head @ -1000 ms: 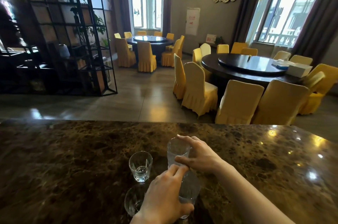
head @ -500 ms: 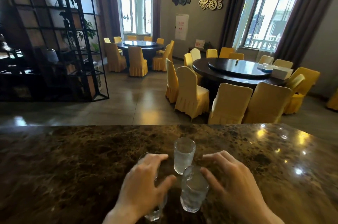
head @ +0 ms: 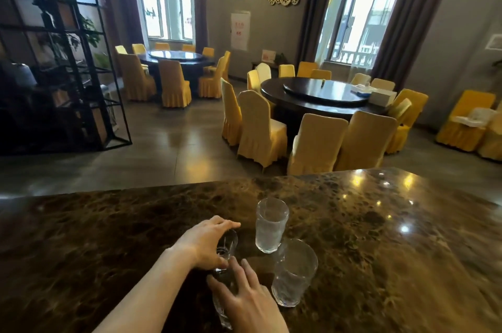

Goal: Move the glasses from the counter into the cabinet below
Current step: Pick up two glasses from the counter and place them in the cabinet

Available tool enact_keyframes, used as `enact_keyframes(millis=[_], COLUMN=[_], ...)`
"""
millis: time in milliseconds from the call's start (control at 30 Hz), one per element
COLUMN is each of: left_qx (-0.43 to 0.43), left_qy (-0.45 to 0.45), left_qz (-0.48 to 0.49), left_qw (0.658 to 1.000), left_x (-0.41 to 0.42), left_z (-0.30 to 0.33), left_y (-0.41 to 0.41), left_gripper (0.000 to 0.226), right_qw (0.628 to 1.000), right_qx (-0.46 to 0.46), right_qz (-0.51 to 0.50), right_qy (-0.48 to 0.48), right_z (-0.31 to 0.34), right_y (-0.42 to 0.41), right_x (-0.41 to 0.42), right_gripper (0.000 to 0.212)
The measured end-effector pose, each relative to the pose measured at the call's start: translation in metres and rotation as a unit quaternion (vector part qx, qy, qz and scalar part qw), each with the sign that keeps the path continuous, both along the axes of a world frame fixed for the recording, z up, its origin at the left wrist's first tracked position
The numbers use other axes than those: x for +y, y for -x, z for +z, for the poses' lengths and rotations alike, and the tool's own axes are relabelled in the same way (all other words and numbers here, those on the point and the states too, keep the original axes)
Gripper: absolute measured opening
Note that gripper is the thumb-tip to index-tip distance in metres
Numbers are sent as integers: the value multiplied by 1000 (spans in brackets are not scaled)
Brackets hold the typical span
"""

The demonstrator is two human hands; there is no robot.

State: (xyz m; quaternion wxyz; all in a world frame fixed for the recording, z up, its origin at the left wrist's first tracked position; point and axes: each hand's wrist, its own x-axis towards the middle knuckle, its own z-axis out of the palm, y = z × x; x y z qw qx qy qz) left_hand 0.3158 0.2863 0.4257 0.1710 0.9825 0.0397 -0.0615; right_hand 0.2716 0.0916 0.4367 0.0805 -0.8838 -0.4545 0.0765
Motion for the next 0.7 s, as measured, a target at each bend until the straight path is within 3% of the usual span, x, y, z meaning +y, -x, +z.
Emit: enact_keyframes(millis=[67,233,333,433,700], left_qx=[-8,-43,-75,-113,-146], left_qy=[-9,-21,-22,-10,-38], left_qz=[-13,-12,15,52,123], left_qw=[1000,999,997,992,981], left_x=[2,6,5,-1,-59], left_z=[-4,-8,-5,-1,33], left_y=[-4,-1,15,47,176], left_gripper=[86,82,80,78,83], right_qw=[997,999,999,999,998], right_qx=[64,37,35,31,12], right_qz=[12,-19,-18,-4,22], right_qy=[50,7,10,4,-64], right_z=[-4,-14,-7,1,15], right_y=[-6,-5,2,18,69], right_x=[6,13,4,-17,-125], right_gripper=[68,50,58,67,64])
